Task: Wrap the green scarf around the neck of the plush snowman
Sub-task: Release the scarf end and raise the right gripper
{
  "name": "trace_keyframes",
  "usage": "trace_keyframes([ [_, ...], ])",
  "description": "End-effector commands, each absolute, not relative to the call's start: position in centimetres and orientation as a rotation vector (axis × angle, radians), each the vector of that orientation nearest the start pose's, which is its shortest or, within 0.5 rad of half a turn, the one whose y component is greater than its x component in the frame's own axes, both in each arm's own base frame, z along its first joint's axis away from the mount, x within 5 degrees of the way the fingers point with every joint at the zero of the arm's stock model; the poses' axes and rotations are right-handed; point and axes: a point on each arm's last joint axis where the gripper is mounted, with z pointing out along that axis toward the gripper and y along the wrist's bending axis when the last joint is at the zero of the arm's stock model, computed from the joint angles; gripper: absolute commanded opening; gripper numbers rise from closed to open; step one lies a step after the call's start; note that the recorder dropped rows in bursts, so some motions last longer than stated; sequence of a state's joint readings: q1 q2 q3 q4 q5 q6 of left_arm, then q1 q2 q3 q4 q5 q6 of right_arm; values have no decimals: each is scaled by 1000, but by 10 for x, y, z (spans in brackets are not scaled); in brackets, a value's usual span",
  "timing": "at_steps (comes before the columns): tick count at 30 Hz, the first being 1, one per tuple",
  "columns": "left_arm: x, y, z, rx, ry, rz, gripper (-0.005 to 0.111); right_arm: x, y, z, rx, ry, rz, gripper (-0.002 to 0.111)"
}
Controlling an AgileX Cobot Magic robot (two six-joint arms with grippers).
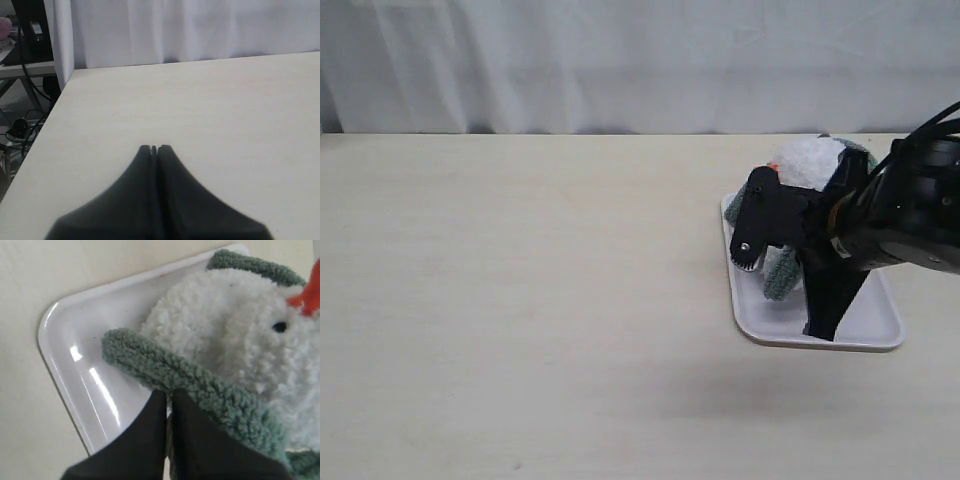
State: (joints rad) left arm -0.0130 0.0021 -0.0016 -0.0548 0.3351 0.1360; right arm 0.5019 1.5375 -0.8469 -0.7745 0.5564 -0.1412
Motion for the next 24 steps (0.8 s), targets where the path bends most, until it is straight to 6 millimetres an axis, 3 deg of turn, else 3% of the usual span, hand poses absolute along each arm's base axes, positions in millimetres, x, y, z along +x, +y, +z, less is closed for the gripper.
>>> trace_keyframes([
  [1, 54, -3, 184, 103, 1803, 31, 0, 267, 111, 233, -1364, 2113, -541, 4],
  [5, 54, -3, 184, 103, 1803, 31, 0, 261, 114, 260, -1162, 2125, -394, 4],
  [9, 54, -3, 184, 103, 1803, 31, 0, 261, 114, 292, -843, 2163, -252, 4],
  [13, 54, -3, 184, 103, 1803, 31, 0, 272, 101, 314, -487, 2327, -131, 4],
  [16, 54, -3, 184, 103, 1803, 31, 0, 279, 90, 316, -351, 2484, -110, 4],
  [19, 54, -3, 184, 103, 1803, 31, 0, 284, 81, 303, -349, 2630, -116, 4],
  [24, 54, -3, 184, 103, 1803, 31, 0, 293, 80, 284, -337, 2698, -98, 4],
])
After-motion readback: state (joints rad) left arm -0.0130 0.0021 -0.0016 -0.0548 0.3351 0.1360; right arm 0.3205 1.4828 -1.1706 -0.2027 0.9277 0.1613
